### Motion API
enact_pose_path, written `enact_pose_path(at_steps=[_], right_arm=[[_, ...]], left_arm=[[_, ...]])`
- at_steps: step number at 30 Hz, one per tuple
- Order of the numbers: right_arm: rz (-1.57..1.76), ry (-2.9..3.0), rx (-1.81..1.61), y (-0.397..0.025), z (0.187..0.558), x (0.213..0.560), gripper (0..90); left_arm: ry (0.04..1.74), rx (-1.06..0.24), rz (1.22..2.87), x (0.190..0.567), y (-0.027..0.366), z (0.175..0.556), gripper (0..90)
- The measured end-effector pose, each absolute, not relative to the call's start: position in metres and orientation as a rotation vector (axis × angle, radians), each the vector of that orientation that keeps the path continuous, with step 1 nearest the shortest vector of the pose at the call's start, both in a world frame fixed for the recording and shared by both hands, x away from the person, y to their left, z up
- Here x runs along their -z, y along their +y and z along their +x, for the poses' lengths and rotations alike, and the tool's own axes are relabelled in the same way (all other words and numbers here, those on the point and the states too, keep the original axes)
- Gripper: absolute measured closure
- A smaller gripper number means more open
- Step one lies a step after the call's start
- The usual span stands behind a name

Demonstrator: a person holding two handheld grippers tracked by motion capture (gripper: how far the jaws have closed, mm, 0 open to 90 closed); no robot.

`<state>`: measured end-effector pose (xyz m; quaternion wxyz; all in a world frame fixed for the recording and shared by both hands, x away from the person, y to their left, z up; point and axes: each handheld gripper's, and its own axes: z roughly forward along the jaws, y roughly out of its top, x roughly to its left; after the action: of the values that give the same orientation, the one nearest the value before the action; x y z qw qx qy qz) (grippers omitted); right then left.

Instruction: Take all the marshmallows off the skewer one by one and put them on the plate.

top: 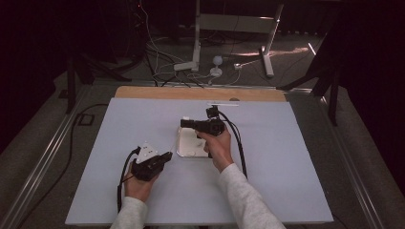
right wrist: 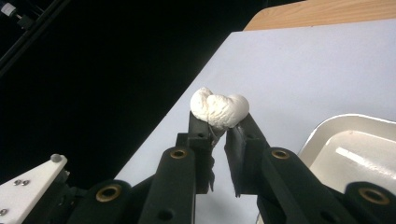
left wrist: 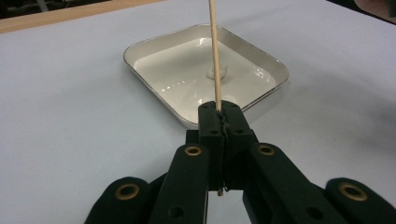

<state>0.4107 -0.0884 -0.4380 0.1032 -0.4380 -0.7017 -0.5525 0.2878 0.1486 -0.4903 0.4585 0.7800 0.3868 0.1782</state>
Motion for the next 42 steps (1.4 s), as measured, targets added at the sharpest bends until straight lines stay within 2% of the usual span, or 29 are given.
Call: enact_pose_path(at_steps=[4, 10, 20, 36, 42], right_arm=[[-1.345, -2.063, 1.689, -0.095, 0.413, 0.434, 80.6], [-1.322, -2.191, 1.662, -0.118, 0.415, 0.415, 79.7], [-1.329, -2.364, 1.462, -0.110, 0.410, 0.444, 74.2], [-1.320, -2.208, 1.381, -0.110, 0.413, 0.463, 43.2], [-1.301, -2.175, 1.359, -0.106, 0.411, 0.468, 39.0]], left_arm=[[0.965, -0.439, 1.996, 0.498, 0.148, 0.287, 90.0], [0.993, -0.424, 1.954, 0.496, 0.151, 0.289, 90.0], [1.000, -0.416, 1.943, 0.497, 0.150, 0.294, 89.9], [0.959, -0.354, 2.021, 0.506, 0.132, 0.303, 89.7], [0.977, -0.351, 2.062, 0.510, 0.125, 0.307, 89.7]])
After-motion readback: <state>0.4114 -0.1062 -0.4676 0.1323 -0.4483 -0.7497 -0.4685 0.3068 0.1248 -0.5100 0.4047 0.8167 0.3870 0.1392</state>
